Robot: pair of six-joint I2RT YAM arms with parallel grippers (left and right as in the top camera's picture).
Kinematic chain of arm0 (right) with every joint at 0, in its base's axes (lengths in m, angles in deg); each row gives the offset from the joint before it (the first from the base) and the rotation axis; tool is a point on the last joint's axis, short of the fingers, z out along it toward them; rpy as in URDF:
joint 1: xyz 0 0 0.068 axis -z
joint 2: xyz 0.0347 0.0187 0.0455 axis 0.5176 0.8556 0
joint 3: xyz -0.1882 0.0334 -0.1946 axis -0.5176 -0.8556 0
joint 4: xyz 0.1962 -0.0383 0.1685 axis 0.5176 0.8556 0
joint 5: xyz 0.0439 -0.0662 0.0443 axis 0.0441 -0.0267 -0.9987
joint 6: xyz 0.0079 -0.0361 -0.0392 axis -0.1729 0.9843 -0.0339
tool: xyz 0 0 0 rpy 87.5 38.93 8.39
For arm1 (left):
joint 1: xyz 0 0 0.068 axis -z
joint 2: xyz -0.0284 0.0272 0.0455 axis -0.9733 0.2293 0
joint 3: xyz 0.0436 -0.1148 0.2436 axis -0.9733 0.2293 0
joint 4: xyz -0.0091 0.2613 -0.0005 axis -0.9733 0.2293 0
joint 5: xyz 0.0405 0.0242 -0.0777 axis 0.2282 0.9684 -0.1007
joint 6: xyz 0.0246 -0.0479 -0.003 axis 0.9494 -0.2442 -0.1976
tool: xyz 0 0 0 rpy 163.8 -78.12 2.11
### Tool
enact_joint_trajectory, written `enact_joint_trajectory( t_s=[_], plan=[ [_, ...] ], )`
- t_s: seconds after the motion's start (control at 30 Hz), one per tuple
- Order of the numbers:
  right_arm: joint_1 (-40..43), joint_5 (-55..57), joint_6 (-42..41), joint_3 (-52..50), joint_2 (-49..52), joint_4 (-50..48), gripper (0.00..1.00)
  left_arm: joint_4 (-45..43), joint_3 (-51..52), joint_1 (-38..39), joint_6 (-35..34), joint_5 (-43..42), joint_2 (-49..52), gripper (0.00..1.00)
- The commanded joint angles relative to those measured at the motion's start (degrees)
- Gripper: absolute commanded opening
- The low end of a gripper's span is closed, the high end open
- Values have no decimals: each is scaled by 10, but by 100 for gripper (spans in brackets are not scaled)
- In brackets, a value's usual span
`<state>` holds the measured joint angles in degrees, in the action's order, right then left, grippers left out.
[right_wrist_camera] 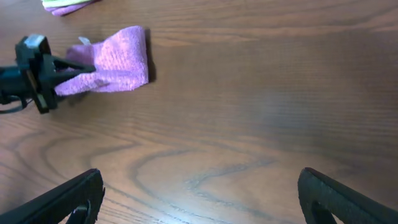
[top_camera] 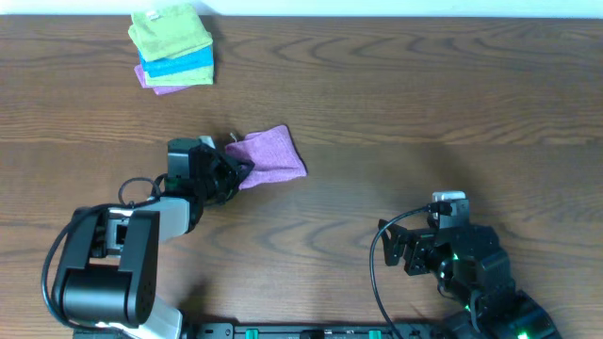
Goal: Fold the cloth
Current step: 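Grasp the folded pink cloth's labeled corner with the left gripper, then carry the folded cloth with the left gripper to the cloth stack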
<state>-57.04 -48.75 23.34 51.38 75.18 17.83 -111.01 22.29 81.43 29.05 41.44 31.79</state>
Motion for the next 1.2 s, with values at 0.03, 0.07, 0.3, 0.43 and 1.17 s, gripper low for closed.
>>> enact_joint_trajectory(
  t_s=[0.03,0.07,0.3,0.43,1.17],
  plan=[
    [4,10,-8,-3,-3,1,99,-33,-7,2,-26,-36,1,6],
    [4,10,-8,-3,-3,1,99,-34,-14,2,-33,-43,0,5],
    [5,10,-8,-3,-3,1,99,-9,-141,2,-64,-62,-24,6],
    [4,10,-9,-3,-3,1,99,114,-289,-9,-58,-37,-24,6],
    [5,10,-9,-3,-3,1,99,195,-697,-121,-47,-15,216,6]
  ],
)
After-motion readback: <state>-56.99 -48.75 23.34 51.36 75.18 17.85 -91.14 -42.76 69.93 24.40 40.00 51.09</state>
